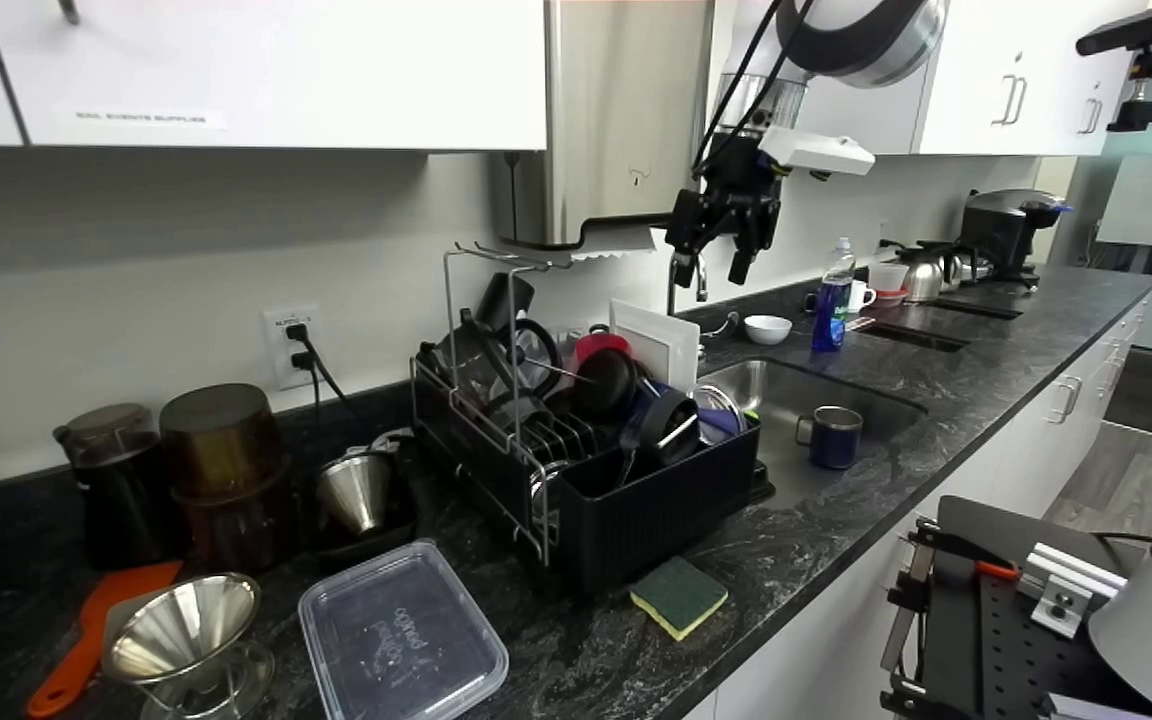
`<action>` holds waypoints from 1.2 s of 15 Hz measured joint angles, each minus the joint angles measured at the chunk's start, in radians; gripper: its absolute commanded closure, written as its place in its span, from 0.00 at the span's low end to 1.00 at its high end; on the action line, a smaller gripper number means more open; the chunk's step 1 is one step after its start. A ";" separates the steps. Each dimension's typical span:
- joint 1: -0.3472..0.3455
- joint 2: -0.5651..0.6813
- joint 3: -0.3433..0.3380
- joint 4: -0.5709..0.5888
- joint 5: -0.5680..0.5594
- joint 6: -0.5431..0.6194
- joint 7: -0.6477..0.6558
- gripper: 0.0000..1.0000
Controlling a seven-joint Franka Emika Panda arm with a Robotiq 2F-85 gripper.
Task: Put the blue pan on the the dish dryer
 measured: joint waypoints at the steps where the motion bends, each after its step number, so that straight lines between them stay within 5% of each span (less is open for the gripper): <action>1: -0.014 0.020 -0.017 0.013 -0.011 0.006 -0.007 0.00; 9: -0.081 0.192 -0.122 0.110 -0.059 0.050 -0.044 0.00; 18: -0.148 0.322 -0.257 0.204 0.009 -0.005 -0.289 0.00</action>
